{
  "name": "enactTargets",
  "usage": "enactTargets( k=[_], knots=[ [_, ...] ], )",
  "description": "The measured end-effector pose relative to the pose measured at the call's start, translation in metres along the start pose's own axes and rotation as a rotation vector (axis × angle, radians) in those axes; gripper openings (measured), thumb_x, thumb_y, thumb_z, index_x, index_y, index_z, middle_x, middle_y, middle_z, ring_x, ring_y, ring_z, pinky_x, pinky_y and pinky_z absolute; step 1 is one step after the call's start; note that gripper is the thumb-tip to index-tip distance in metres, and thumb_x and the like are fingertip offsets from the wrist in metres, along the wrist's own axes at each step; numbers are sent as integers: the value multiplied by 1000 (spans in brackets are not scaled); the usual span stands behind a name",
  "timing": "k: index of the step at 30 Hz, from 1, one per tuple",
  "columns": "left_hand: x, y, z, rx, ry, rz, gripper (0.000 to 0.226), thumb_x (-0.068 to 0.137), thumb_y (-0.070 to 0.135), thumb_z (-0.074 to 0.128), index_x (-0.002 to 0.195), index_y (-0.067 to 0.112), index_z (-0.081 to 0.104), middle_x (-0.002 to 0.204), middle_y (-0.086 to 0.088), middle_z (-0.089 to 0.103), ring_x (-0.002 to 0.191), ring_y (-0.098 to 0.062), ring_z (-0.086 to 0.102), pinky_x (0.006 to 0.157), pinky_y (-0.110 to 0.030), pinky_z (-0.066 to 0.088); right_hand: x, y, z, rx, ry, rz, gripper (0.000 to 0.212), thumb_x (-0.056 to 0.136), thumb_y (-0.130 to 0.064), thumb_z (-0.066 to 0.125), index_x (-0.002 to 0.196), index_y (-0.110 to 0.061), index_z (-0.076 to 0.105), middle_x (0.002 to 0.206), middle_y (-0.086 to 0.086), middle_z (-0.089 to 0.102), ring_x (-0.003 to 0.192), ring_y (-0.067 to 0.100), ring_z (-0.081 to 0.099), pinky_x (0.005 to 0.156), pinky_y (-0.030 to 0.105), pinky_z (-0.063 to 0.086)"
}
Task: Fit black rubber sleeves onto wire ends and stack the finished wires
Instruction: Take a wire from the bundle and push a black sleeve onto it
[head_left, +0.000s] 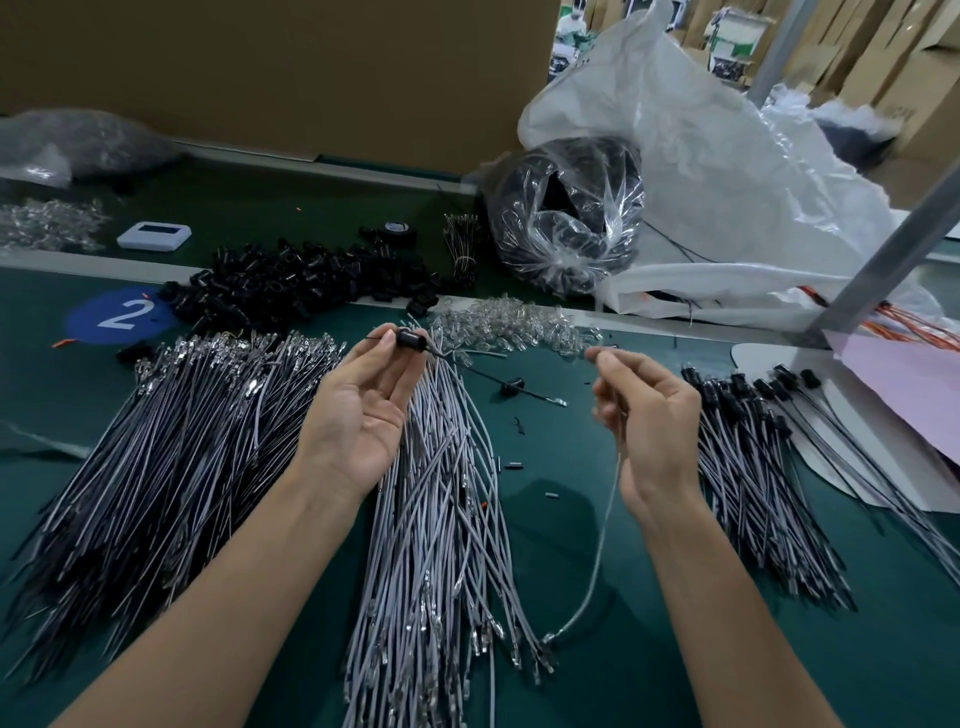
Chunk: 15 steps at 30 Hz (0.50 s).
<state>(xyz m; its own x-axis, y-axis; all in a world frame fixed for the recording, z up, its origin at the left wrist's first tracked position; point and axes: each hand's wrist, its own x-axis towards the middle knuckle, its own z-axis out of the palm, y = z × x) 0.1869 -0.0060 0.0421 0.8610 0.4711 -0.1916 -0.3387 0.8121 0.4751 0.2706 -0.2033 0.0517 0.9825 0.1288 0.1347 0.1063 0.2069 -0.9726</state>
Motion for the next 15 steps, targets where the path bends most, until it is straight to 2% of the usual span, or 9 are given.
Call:
enactTargets(
  k=[4, 6, 8, 10, 15],
  knots=[
    [0, 2, -1, -45, 27, 23, 19, 73, 2, 66, 91, 6, 65, 87, -10, 75, 83, -18, 74, 68, -22, 58, -7, 3, 7, -338, -241, -69, 15, 86, -8, 70, 72, -12, 76, 56, -2, 57, 54, 8, 42, 51, 20, 32],
    [-1, 2, -1, -36, 33, 33, 19, 72, 3, 67, 91, 7, 65, 86, -9, 75, 82, -17, 74, 68, -21, 58, -11, 5, 11, -388, -311, -101, 13, 86, -9, 71, 73, -10, 76, 52, -8, 55, 51, 6, 41, 50, 20, 30],
    [-1, 3, 0, -26, 43, 40, 19, 71, 4, 67, 90, 7, 65, 85, -8, 75, 80, -16, 75, 67, -21, 58, -11, 7, 11, -381, -366, -114, 14, 87, -7, 70, 74, -9, 75, 48, -15, 54, 47, -1, 41, 49, 11, 31],
    [-1, 3, 0, -18, 51, 41, 20, 71, 4, 68, 90, 7, 65, 84, -8, 76, 78, -16, 75, 66, -20, 57, -11, 7, 9, -382, -406, -121, 13, 87, -8, 70, 75, -10, 76, 49, -16, 53, 47, -1, 41, 49, 10, 30],
    [-1, 2, 0, -33, 46, 20, 21, 71, 4, 69, 92, 5, 66, 86, -11, 75, 78, -17, 74, 65, -20, 57, -12, 7, 11, -385, -482, -148, 10, 86, -15, 73, 78, -10, 77, 58, 6, 50, 57, 17, 35, 52, 26, 25]
  ],
)
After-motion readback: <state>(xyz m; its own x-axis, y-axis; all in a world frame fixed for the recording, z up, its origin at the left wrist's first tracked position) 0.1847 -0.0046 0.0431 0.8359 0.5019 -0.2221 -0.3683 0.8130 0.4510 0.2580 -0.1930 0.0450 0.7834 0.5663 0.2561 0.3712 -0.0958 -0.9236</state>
